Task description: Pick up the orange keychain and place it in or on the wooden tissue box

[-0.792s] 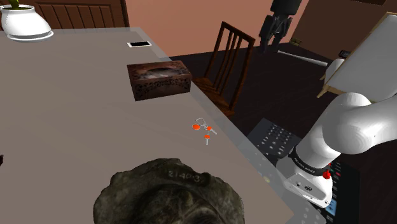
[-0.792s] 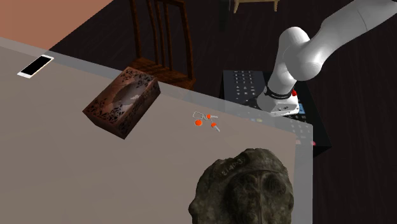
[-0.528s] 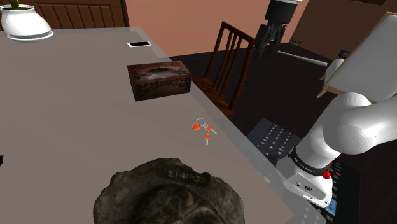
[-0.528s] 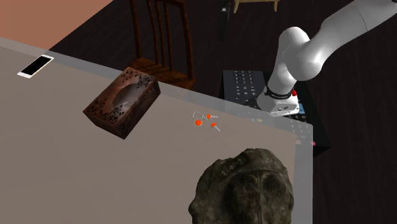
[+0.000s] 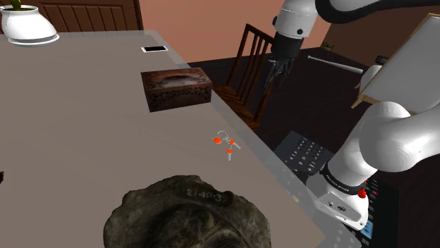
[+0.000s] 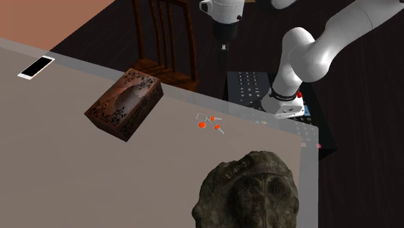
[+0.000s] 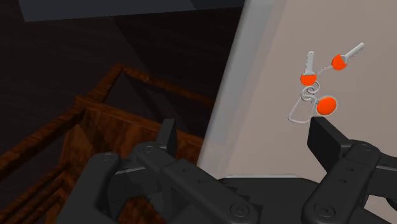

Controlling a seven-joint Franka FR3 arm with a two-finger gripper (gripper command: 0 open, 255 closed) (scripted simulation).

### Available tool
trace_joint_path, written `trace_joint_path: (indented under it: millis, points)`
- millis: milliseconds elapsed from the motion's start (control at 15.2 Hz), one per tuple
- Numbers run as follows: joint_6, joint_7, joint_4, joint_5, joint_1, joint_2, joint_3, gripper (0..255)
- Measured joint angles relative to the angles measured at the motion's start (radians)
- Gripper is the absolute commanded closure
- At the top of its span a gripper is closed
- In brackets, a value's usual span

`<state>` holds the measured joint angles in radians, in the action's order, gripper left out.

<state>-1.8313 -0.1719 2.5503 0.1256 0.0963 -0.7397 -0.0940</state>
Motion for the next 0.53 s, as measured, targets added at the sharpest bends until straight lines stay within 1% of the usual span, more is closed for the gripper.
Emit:
trace_joint_path:
  millis: [330, 528]
  points:
    - [-0.160, -0.057, 0.076, 0.048, 0.048, 0.057, -0.089, 0]
    - [-0.272, -0.092, 0.100, 0.070, 0.071, 0.130, -0.145, 0]
